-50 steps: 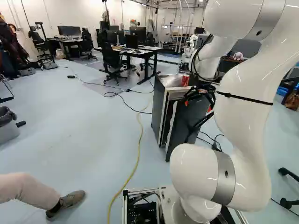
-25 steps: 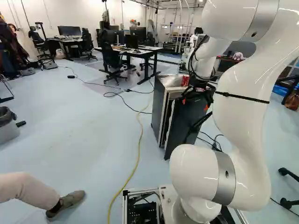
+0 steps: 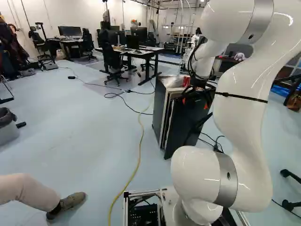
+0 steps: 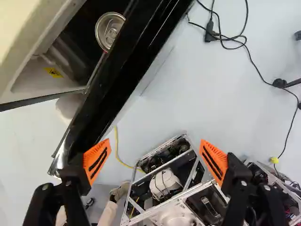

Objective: Grab a drink from the fridge

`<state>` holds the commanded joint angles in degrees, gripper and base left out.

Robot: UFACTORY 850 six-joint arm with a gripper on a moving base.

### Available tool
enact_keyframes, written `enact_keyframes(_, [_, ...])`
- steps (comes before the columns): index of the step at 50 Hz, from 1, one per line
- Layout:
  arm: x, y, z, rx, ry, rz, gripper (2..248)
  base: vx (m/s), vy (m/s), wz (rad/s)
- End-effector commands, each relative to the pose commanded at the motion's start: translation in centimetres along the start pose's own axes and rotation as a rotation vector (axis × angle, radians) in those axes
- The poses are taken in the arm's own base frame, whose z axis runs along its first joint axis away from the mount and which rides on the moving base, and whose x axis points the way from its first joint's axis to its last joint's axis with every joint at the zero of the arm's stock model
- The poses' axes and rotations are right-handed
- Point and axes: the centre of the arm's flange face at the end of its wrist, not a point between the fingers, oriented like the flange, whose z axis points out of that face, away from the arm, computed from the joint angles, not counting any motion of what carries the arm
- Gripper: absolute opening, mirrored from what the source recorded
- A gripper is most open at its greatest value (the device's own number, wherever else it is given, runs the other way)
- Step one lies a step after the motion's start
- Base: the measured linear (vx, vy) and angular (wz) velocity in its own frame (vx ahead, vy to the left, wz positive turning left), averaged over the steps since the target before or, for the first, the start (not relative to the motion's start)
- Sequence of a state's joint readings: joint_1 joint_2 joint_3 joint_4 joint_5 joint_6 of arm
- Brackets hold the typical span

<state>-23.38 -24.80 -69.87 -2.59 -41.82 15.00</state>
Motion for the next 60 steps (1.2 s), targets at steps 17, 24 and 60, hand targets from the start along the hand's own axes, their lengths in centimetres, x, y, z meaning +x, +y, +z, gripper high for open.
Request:
enact_keyframes(17, [1.1, -0.9, 0.0, 0.003, 0.011, -0.011, 247, 0.0, 0.0, 0.0])
enact_keyframes(24, [1.5, -1.3, 0.0, 0.005, 0.016, -0.015, 247, 0.0, 0.0, 0.0])
enact_keyframes(60, [3.8, -3.3, 0.1, 0.013, 0.042, -0.036, 247, 0.0, 0.0, 0.0])
